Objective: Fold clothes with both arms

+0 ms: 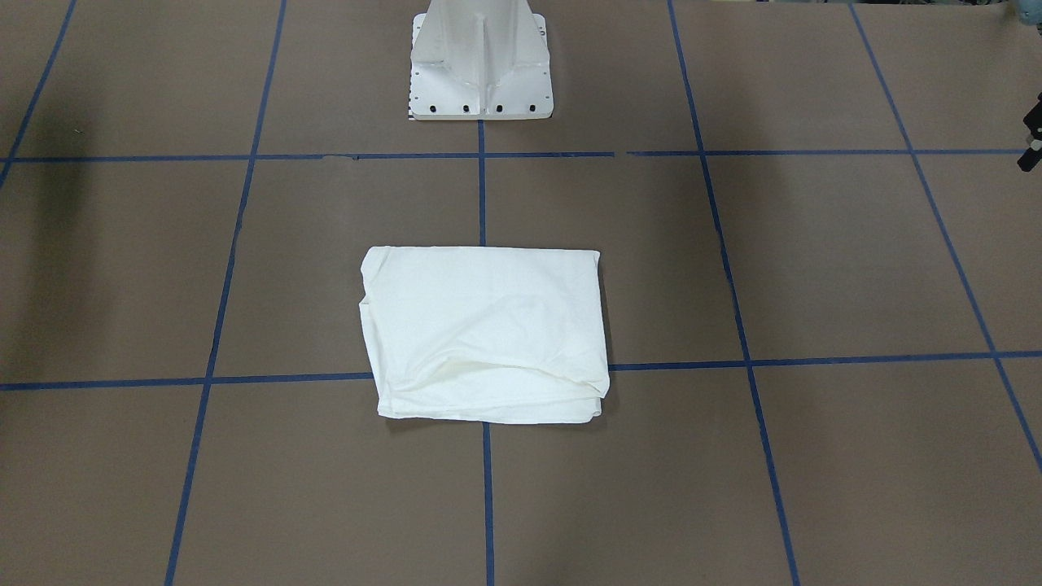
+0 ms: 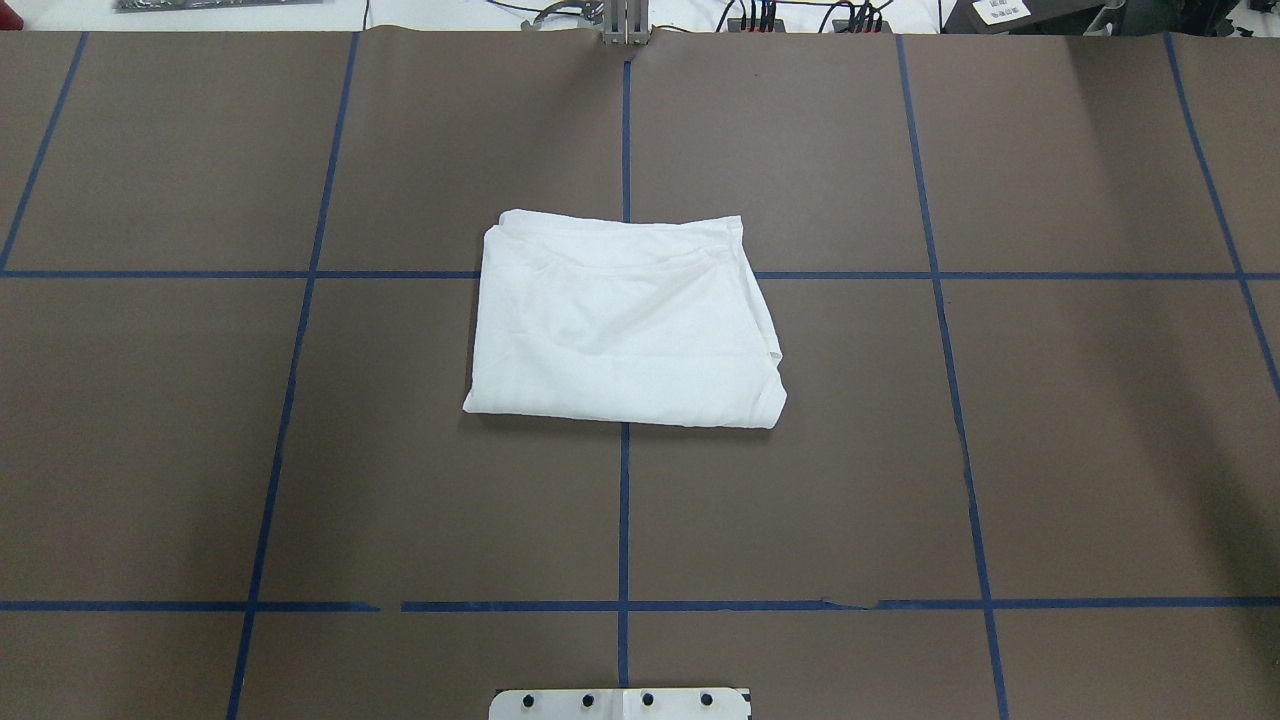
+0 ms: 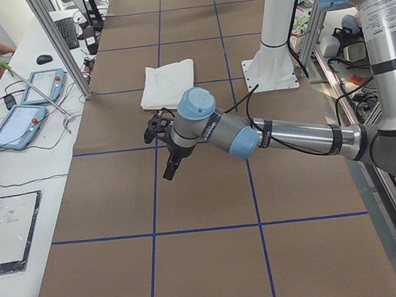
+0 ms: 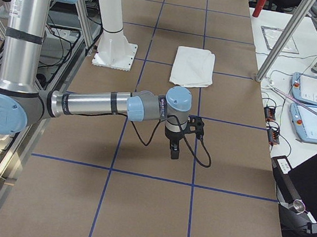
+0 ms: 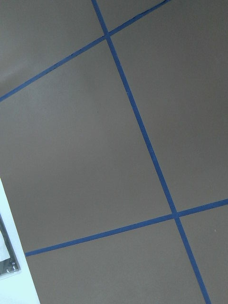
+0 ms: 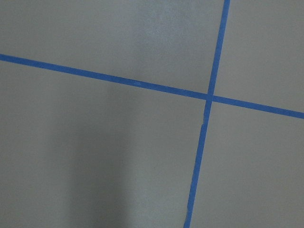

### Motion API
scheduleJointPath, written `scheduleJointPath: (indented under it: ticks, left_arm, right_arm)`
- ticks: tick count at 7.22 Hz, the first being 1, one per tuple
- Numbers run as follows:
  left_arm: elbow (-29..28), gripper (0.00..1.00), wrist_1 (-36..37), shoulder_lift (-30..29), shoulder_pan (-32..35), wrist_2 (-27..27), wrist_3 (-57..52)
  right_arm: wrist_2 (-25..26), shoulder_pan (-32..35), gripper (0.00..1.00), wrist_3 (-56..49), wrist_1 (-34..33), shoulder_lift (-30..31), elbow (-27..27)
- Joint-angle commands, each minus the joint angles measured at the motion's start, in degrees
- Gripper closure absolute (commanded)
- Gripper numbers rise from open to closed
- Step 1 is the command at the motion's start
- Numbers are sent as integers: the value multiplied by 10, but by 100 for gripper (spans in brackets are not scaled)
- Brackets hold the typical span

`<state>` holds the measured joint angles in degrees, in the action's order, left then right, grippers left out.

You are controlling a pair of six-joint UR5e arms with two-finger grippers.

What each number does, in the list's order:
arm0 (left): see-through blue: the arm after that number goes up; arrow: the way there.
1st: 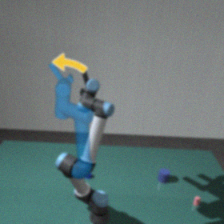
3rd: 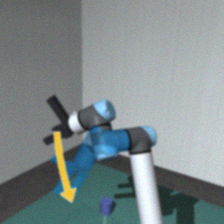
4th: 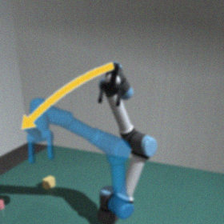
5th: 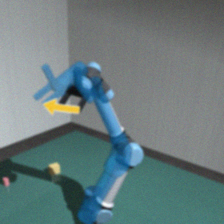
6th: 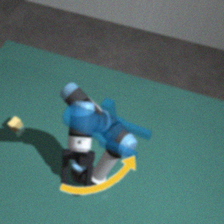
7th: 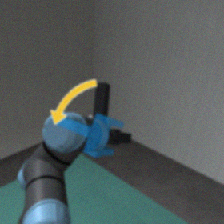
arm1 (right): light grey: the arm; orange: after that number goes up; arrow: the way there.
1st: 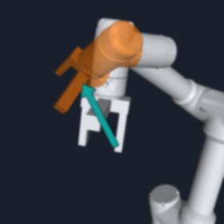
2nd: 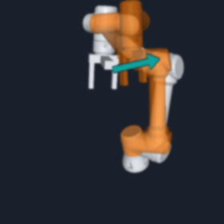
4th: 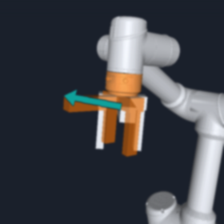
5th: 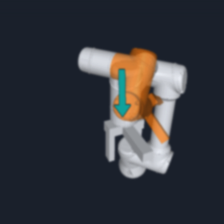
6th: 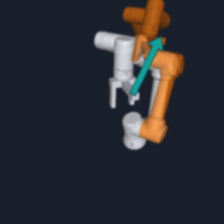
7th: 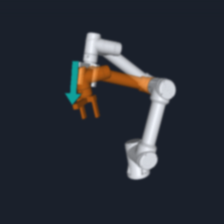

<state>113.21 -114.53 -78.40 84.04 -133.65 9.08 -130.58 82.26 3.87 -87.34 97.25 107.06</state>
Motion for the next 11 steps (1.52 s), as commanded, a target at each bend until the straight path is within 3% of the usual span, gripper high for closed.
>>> scheduleJointPath:
  ticks: [1,4,11]
  left_arm:
    - [3,1,-1,8,-1,0,0]
    - [11,1,-2,12,-2,-4,0]
    - [19,1,-2,11,-2,-1,0]
  right_arm:
    - [-5,0,0,-1,0,4,1]
    - [-6,-1,0,-1,-5,21,39]
    - [-11,-4,0,-1,-5,28,37]
